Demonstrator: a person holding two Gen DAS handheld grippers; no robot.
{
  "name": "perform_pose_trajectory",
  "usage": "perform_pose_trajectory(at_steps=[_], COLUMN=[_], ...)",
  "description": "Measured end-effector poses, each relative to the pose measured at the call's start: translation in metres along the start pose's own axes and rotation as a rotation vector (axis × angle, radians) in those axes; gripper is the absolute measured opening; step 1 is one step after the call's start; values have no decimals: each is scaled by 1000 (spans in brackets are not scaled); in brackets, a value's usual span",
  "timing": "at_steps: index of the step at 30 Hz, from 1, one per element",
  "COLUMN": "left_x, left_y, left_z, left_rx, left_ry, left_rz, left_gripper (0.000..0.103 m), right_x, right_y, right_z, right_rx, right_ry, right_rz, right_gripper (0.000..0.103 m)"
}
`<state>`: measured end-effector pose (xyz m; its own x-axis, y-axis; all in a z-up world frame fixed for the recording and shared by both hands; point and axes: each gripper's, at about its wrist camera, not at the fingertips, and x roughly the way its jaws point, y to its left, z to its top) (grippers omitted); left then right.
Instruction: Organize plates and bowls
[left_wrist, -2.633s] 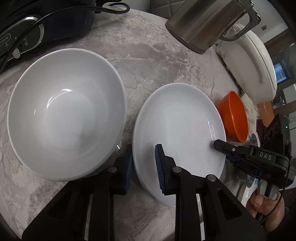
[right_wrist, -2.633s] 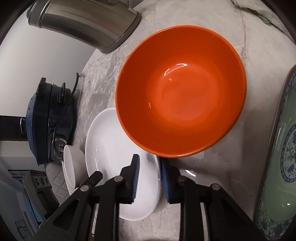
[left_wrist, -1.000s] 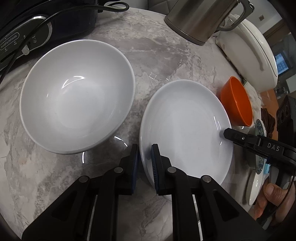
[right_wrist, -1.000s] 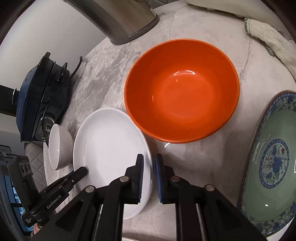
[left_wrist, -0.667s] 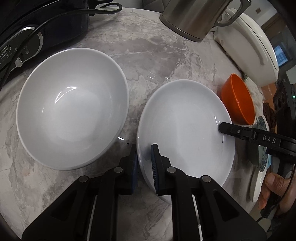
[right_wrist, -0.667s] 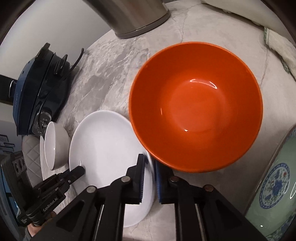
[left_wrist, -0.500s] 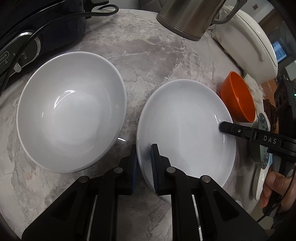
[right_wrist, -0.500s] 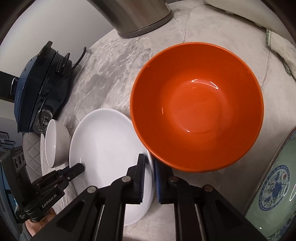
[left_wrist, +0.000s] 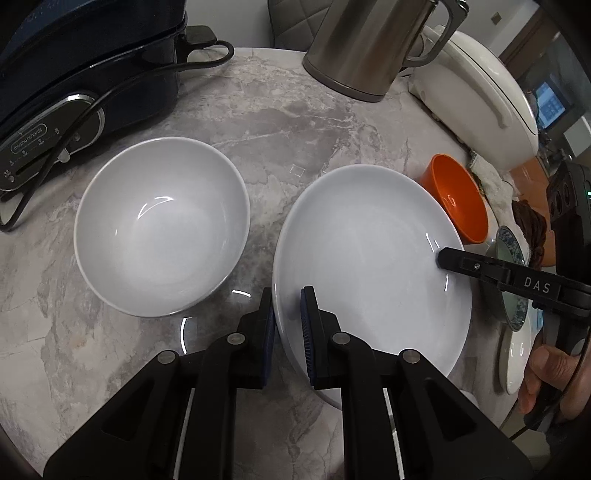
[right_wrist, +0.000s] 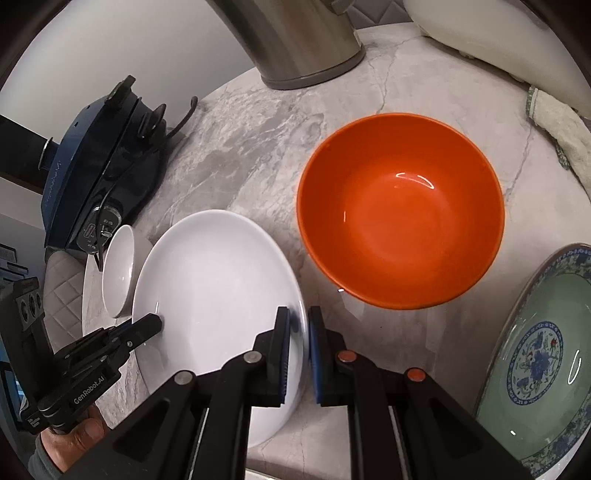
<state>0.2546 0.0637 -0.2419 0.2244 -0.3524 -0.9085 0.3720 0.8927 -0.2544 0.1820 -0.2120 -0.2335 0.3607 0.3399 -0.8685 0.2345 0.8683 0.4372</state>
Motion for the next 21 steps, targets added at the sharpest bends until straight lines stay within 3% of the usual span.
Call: perform_pose_trajectory(at_steps=[10, 21], left_x=[-74, -147], left_y=[-20, -62], left_z=[-32, -114], left_rx=[39, 125], left_ry=[-57, -48], left_rz=[-29, -70], left_gripper=[12, 12], right_x=[-66, -142], right_y=[23, 35], right_z=[-30, -106], right_rx=[-73, -96], right_ry=[-71, -116], right_rz=[23, 32], right_gripper=[13, 12])
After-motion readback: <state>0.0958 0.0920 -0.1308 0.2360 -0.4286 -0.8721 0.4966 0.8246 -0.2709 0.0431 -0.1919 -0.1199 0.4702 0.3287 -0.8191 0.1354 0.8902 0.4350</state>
